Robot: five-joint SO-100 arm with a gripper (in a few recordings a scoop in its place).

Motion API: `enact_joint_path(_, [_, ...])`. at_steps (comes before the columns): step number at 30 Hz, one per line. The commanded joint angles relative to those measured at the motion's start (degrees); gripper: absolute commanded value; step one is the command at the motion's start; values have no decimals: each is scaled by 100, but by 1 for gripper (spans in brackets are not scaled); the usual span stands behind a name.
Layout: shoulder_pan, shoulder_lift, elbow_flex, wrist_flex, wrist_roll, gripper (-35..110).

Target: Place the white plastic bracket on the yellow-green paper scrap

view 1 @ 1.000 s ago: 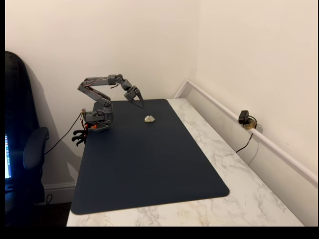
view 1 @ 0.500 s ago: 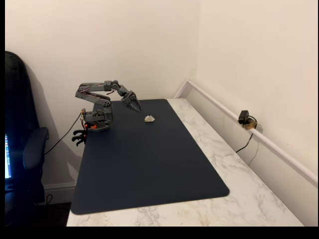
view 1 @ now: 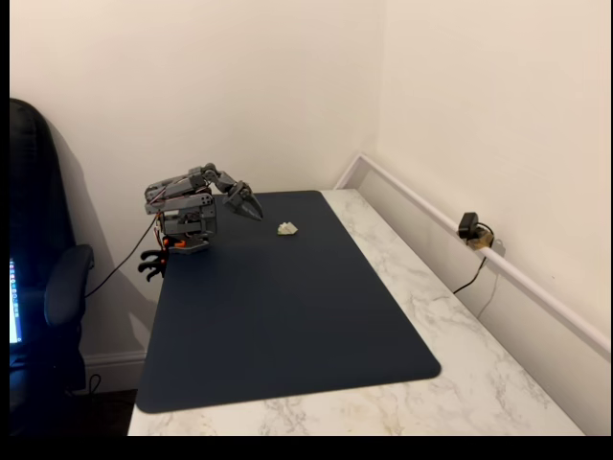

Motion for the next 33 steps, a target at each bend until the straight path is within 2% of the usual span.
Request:
enact_joint_path(1, [9, 202, 62, 88, -35, 0])
enact_joint_path(33, [18, 202, 229, 176, -141, 0])
